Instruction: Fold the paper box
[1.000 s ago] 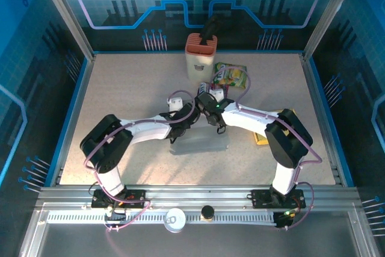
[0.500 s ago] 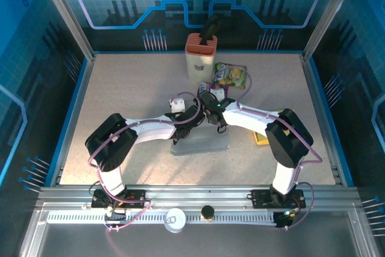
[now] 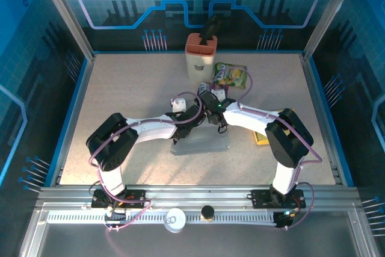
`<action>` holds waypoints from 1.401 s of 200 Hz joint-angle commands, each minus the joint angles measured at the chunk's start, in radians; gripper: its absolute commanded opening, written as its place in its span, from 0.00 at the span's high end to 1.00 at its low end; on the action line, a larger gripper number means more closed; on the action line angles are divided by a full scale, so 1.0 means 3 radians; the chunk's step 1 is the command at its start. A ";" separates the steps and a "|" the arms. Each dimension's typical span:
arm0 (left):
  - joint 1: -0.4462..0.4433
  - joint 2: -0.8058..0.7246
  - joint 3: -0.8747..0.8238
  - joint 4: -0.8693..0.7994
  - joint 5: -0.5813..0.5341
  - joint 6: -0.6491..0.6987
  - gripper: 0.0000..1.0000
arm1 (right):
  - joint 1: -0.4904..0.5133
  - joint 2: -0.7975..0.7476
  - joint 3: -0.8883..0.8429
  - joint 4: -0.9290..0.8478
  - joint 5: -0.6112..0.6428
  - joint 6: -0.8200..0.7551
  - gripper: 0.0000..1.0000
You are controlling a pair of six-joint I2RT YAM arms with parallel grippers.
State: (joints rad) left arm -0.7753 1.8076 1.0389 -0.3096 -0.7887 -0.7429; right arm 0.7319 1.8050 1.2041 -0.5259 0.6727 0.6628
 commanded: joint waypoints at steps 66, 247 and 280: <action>0.0171 -0.0540 -0.0358 0.0842 0.0547 0.0766 0.54 | 0.0069 -0.0115 -0.0148 -0.0119 0.0113 -0.0051 1.00; 0.0349 -0.0290 -0.0407 0.0492 0.0649 0.0502 0.87 | 0.0067 -0.0148 -0.0133 -0.0156 0.0143 -0.0012 1.00; 0.0274 -0.0164 -0.0323 0.0316 0.0463 0.0319 0.97 | 0.0080 -0.0178 -0.0158 -0.0132 0.0159 0.0010 1.00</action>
State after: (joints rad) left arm -0.6785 1.7039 0.9325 -0.1051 -0.5632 -0.5915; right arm 0.7414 1.7893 1.1706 -0.5373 0.6907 0.6552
